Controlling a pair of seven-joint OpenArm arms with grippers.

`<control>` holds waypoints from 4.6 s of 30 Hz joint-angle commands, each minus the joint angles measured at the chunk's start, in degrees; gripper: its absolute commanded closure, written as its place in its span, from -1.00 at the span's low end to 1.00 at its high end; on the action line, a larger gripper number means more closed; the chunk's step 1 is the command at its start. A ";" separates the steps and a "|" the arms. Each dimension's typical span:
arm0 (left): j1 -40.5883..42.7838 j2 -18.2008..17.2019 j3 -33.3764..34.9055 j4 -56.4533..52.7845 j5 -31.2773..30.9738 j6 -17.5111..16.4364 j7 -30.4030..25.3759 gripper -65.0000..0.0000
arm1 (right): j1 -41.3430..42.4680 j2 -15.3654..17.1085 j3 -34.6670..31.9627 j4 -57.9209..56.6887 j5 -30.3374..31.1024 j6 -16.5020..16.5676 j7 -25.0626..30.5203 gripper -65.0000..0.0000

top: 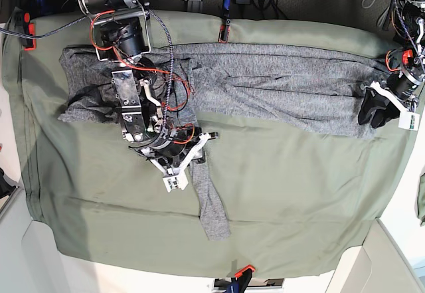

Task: Fold the T-shirt properly
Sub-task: 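Grasp the sleeve with the right gripper and fold it over the shirt, then grasp the loose sleeve with the left gripper and lay it onto the strip, then grasp the strip's end with the left gripper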

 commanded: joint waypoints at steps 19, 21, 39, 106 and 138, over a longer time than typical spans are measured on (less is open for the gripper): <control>-0.94 -1.33 -0.52 1.46 -8.41 -0.10 2.69 0.01 | -15.21 0.20 -6.69 27.34 15.19 17.68 -7.56 1.00; -0.94 -1.31 -0.52 1.84 -11.41 -0.10 6.49 0.01 | -17.90 1.44 -9.05 30.75 15.80 17.64 -7.63 1.00; -11.72 7.63 15.69 12.87 -2.75 2.43 10.03 -0.16 | -20.85 4.35 -0.33 38.82 15.89 15.98 -7.58 -0.34; -2.25 11.74 -4.39 22.88 -14.56 -0.10 20.61 1.00 | -27.47 12.90 32.98 50.34 28.79 16.37 -16.90 -0.33; 3.74 4.94 -20.02 9.55 -10.08 4.59 15.17 -0.31 | -27.50 12.92 32.98 49.11 28.81 16.37 -16.96 -0.33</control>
